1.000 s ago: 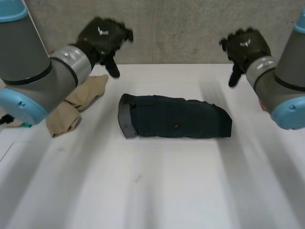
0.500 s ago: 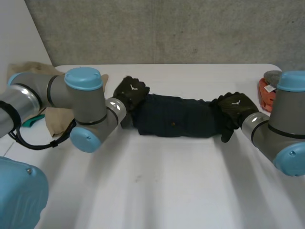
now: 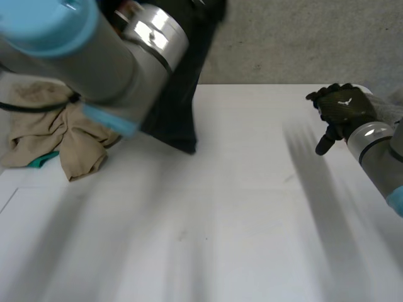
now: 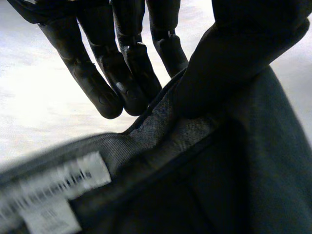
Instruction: Fold the laundry.
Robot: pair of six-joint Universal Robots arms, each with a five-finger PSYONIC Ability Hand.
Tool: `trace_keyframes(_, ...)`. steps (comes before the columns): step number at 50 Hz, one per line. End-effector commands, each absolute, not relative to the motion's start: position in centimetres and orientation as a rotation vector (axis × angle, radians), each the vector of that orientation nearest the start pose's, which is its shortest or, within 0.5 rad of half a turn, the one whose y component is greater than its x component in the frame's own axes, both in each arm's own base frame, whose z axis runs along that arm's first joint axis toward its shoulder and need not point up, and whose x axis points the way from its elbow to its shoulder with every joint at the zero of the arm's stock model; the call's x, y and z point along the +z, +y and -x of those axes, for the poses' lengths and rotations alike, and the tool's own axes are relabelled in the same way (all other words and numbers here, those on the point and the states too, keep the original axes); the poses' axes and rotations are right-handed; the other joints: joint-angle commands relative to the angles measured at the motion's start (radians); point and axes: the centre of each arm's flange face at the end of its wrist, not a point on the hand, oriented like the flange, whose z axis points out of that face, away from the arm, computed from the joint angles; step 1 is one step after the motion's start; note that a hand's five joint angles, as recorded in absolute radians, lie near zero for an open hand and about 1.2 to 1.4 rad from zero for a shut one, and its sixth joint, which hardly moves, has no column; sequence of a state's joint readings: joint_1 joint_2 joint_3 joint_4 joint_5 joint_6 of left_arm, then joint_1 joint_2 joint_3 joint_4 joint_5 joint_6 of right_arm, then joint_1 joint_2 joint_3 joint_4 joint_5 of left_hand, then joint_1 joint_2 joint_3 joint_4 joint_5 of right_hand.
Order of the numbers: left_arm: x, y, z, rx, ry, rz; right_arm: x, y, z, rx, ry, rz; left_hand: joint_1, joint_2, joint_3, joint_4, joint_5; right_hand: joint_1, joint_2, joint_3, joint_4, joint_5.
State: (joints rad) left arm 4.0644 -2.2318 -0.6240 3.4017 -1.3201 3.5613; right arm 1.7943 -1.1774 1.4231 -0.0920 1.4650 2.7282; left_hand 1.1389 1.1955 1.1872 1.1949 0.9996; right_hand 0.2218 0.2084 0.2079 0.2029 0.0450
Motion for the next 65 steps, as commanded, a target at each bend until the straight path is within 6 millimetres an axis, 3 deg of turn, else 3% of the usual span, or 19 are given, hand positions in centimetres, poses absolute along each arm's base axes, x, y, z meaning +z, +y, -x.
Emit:
trace_keyframes(1, 25.1, -23.2, 44.6, -2.55, 1.776, -1.846, 23.6, -35.0, -20.7, -2.135, 2.277, 0.79, 0.257, 0.201, 0.209, 0.201, 0.222, -0.047, -0.034, -0.033, -0.028, -0.045)
trace_keyframes(3, 23.7, -22.4, 44.7, -2.491, 1.791, -1.912, 23.7, -35.3, -20.4, -2.144, 2.281, 0.78, 0.257, 0.201, 0.209, 0.201, 0.222, -0.047, -0.034, -0.033, -0.028, -0.045)
trace_keyframes(5, 22.7, -21.2, 44.9, -2.461, 1.763, -1.989, 23.7, -35.6, -20.2, -2.15, 2.286, 0.774, -0.078, -0.135, -0.126, -0.134, -0.113, -0.047, -0.034, -0.033, -0.028, -0.045)
trace_keyframes(7, 23.3, -20.5, 45.0, -2.503, 1.703, -2.003, 23.5, -35.8, -20.1, -2.147, 2.294, 0.776, -0.494, -0.551, -0.543, -0.55, -0.53, -0.047, -0.034, -0.033, -0.028, -0.045)
trace_keyframes(10, 25.0, -20.4, 44.6, -2.583, 1.642, -1.954, 23.1, -35.8, -20.2, -2.133, 2.301, 0.786, -0.552, -0.609, -0.601, -0.608, -0.588, -0.047, -0.034, -0.033, -0.028, -0.045)
trace_keyframes(16, 30.0, -21.8, 42.2, -2.797, 1.573, -1.67, 22.5, -34.6, -21.5, -2.081, 2.298, 0.854, -0.734, -0.791, -0.783, -0.79, -0.77, -0.047, -0.034, -0.033, -0.028, -0.045)
trace_keyframes(21, 34.0, -24.0, 38.0, -2.888, 1.634, -1.37, 22.6, -32.2, -23.4, -2.017, 2.267, 0.935, -0.822, -0.879, -0.871, -0.878, -0.858, -0.047, -0.034, -0.033, -0.028, -0.045)
trace_keyframes(26, 35.4, -27.3, 34.0, -2.875, 1.74, -1.162, 22.7, -29.3, -25.1, -1.897, 2.25, 0.982, -0.829, -0.885, -0.877, -0.885, -0.864, -0.047, -0.034, -0.033, -0.028, -0.045)
trace_keyframes(31, 33.3, -31.9, 29.8, -2.697, 1.912, -1.062, 21.8, -25.6, -27.8, -1.722, 2.202, 1.005, -0.829, -0.885, -0.877, -0.885, -0.864, -0.047, -0.034, -0.033, -0.028, -0.045)
trace_keyframes(34, 30.6, -35.4, 26.9, -2.521, 1.994, -1.064, 21.0, -23.1, -29.8, -1.631, 2.147, 1.022, -0.829, -0.885, -0.877, -0.885, -0.864, -0.047, -0.034, -0.033, -0.028, -0.045)
trace_keyframes(38, 27.3, -39.7, 23.3, -2.323, 1.995, -1.108, 19.2, -21.3, -32.1, -1.568, 2.091, 1.042, -0.823, -0.879, -0.871, -0.879, -0.858, -0.047, -0.034, -0.033, -0.028, -0.045)
trace_keyframes(44, 22.6, -43.1, 20.0, -2.078, 2.017, -1.246, 16.6, -19.6, -35.7, -1.583, 1.994, 1.066, -0.826, -0.882, -0.874, -0.882, -0.861, -0.047, -0.034, -0.033, -0.028, -0.045)
trace_keyframes(51, 19.1, -43.8, 20.1, -1.927, 2.027, -1.402, 14.0, -19.1, -37.9, -1.59, 1.981, 1.096, -0.829, -0.885, -0.877, -0.885, -0.864, -0.047, -0.034, -0.033, -0.028, -0.045)
trace_keyframes(54, 18.1, -43.7, 20.9, -1.894, 2.005, -1.439, 13.3, -19.1, -38.7, -1.6, 1.98, 1.108, -0.597, -0.654, -0.646, -0.653, -0.633, 0.239, 0.253, 0.253, 0.258, 0.242)
trace_keyframes(55, 17.7, -43.6, 21.4, -1.886, 2.0, -1.445, 13.3, -19.4, -38.8, -1.621, 1.984, 1.094, -0.355, -0.412, -0.404, -0.411, -0.391, 0.543, 0.556, 0.557, 0.562, 0.545)
trace_keyframes(57, 17.7, -43.5, 22.0, -1.889, 1.988, -1.448, 13.6, -20.0, -38.9, -1.659, 1.981, 1.065, -0.099, -0.155, -0.147, -0.155, -0.134, 0.873, 0.886, 0.887, 0.892, 0.875)
trace_keyframes(58, 17.8, -43.5, 22.7, -1.904, 1.961, -1.45, 14.4, -20.8, -38.9, -1.714, 1.972, 1.02, 0.164, 0.107, 0.116, 0.108, 0.129, 1.136, 1.15, 1.15, 1.155, 1.138)
trace_keyframes(61, 18.6, -43.4, 24.1, -1.964, 1.875, -1.45, 16.0, -22.2, -38.5, -1.801, 1.954, 0.938, 0.257, 0.201, 0.209, 0.201, 0.222, 1.174, 1.188, 1.188, 1.193, 1.177)
trace_keyframes(65, 21.9, -43.7, 26.5, -2.124, 1.666, -1.355, 19.4, -24.7, -37.6, -1.943, 1.889, 0.837, 0.257, 0.201, 0.209, 0.201, 0.222, 1.174, 1.188, 1.188, 1.193, 1.177)
